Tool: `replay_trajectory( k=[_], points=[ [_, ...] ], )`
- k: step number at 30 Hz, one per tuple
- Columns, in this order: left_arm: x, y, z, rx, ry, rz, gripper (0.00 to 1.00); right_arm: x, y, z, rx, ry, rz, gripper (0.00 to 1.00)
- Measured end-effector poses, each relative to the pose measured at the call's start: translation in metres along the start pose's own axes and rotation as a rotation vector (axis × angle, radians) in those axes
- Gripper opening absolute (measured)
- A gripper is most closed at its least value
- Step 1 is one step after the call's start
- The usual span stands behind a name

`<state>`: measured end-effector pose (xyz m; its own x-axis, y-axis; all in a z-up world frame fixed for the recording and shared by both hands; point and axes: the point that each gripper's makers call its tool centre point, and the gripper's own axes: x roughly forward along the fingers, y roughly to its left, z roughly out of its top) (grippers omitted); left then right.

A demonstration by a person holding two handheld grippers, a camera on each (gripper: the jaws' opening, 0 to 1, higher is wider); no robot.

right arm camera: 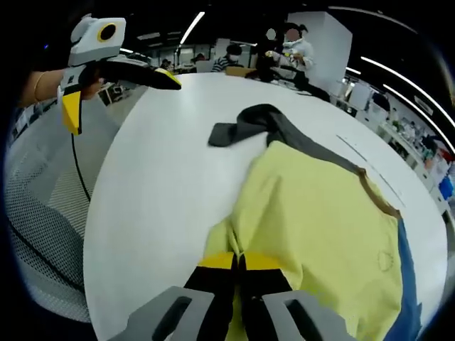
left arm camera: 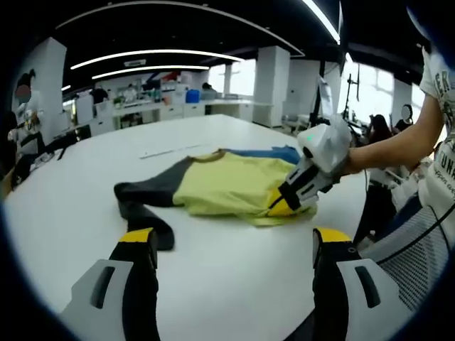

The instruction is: Fold the garment on the visible template until the final outline fits inside the template.

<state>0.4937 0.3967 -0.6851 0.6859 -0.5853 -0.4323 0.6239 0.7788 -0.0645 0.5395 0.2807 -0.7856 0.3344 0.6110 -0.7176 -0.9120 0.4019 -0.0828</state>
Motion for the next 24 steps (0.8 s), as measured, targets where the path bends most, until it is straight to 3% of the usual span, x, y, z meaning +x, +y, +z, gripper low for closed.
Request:
replay_trajectory(
  k=[4, 13, 24],
  points=[
    [0.000, -0.001, 0.000, 0.009, 0.004, -0.002, 0.86, -0.009, -0.002, 0.007, -0.005, -0.004, 0.002, 0.00],
    [0.000, 0.000, 0.001, 0.011, 0.002, -0.001, 0.84, -0.046, -0.029, 0.060, -0.004, -0.131, -0.029, 0.00],
    [0.001, 0.000, 0.002, 0.001, 0.000, 0.008, 0.79, -0.053, -0.073, 0.081, 0.049, -0.178, -0.065, 0.00]
  ],
)
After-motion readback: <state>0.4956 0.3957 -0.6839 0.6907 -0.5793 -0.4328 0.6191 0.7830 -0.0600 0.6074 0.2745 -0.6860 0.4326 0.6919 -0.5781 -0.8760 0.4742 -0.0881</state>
